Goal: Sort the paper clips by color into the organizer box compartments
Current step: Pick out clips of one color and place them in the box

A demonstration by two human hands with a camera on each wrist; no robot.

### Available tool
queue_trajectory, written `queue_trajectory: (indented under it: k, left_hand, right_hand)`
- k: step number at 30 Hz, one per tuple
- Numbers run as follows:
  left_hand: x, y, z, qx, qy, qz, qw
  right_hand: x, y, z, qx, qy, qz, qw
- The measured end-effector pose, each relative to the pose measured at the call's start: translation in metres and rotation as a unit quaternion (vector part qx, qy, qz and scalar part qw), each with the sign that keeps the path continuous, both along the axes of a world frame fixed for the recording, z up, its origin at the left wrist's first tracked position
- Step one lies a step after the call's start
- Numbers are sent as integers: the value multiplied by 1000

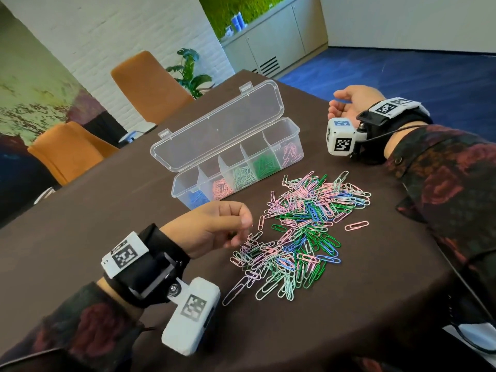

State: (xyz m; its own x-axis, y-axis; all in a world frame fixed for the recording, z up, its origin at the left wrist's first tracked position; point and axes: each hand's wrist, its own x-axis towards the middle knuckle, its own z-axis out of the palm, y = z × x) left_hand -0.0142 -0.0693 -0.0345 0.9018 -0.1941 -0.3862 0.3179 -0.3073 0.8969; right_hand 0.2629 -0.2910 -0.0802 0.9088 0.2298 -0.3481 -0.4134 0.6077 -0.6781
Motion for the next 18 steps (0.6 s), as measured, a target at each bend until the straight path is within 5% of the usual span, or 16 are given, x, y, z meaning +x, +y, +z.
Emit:
queue_trajectory:
  k: [4,9,14,18]
  left_hand:
    - [1,-2,2,222,-48,-54,972]
    - [2,-8,0,418,-94,-185,885]
    - [4,-11,-3,498,-115,-206,834]
    - [6,-9,-2,480,-115,-192,848]
  right_hand:
    - [-1,0,0,-4,1,-3,1000]
    - [-2,1,2,-8,-4,-11,1000]
    - [-3,1,1,-1,-11,-21,1000]
    - [-4,1,2,0,-12,-17,1000]
